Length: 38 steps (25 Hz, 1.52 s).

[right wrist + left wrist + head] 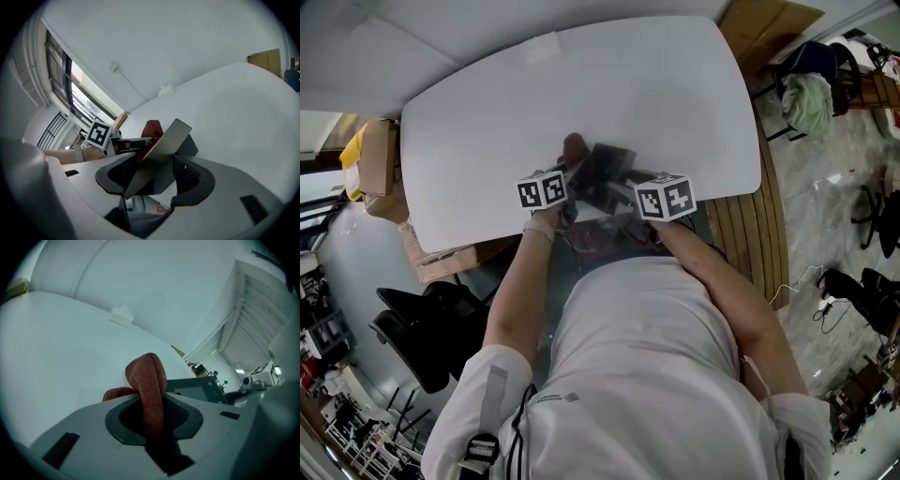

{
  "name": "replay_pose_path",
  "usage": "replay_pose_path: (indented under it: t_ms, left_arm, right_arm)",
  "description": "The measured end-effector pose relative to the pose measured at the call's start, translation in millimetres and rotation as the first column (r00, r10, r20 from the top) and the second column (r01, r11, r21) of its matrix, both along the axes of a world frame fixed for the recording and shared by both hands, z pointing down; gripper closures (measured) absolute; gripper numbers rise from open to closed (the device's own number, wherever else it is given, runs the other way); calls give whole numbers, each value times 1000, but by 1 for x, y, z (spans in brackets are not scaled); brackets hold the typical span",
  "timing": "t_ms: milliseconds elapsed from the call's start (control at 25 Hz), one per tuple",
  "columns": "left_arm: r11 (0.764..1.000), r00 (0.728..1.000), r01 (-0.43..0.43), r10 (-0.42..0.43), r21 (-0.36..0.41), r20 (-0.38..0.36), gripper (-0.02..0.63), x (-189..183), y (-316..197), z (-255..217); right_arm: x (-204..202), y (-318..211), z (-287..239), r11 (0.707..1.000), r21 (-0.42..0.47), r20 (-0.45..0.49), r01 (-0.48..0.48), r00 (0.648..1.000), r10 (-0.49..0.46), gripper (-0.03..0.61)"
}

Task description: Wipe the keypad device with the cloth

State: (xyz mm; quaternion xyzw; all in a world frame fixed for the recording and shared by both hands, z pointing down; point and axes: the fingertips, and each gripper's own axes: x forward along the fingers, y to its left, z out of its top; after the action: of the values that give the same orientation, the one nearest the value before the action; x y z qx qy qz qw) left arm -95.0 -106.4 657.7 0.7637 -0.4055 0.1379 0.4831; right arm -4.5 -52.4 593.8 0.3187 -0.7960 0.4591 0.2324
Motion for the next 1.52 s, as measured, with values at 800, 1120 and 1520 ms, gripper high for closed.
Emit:
replay_pose_path:
  t_ms: [800,1120,1520]
  left_arm:
    - [943,938,-258,297,212,-179,522,78,-3,-112]
    - [926,939,-316,336,207,-70,522,95,-18,-96]
    - [973,969,-201,214,117,-119,523,62,-13,-65]
  right_arm:
    - [-6,-3,-1,999,18,3,34,999,-35,354]
    - [-6,-2,-2,999,16,8,34,999,-34,354]
    - [-6,-2,0,999,24,9,24,1000,-25,354]
